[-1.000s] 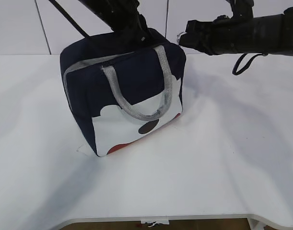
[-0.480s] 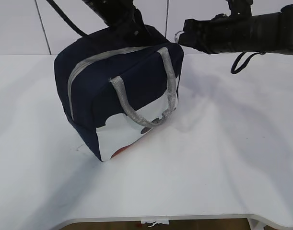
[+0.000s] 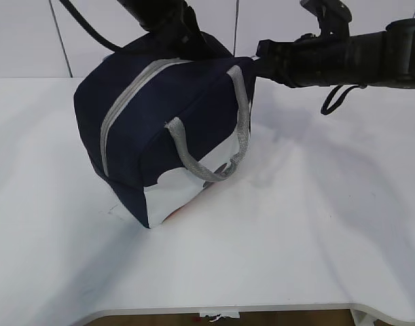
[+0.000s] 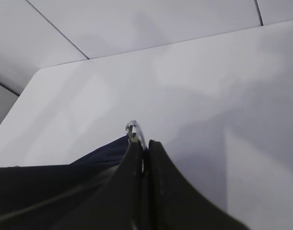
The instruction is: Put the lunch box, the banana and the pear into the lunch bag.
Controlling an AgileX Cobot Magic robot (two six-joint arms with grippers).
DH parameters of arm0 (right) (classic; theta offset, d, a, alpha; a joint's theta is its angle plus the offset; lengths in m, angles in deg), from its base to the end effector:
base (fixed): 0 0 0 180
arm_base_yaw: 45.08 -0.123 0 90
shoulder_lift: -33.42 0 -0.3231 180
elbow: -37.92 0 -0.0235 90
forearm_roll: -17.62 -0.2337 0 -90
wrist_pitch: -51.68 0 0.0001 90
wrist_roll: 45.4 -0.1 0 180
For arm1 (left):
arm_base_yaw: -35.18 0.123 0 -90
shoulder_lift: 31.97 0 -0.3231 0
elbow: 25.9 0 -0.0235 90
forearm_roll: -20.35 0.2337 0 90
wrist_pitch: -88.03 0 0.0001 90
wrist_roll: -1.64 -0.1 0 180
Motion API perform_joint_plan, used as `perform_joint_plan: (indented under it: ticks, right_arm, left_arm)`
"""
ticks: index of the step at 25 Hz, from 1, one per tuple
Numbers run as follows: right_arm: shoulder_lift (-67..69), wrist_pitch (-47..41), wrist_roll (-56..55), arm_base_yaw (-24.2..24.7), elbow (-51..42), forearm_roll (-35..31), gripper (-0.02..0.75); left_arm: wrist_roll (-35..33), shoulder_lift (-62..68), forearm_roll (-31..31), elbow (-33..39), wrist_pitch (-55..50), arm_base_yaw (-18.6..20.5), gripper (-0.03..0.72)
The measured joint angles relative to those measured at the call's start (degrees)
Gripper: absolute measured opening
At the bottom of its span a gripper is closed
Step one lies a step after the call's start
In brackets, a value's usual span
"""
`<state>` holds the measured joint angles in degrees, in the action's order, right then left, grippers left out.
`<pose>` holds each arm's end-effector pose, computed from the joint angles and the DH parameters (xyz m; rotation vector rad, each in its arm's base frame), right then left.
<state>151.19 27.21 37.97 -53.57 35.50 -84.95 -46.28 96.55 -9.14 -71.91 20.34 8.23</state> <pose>0.4367 0.1061 0.2737 -0.0631 2.0353 0.7361 0.4054 -0.2572 0.3546 1.4457 2.0325 -0.5412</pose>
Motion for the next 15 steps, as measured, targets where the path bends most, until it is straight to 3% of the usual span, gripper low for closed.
perform_joint_plan:
  ticks: [15]
  right_arm:
    - [2.10, -2.21, -0.64, -0.01, 0.36, -0.46, -0.003]
  left_arm:
    - [0.00, -0.49, 1.29, 0.25, -0.83, 0.00, 0.009]
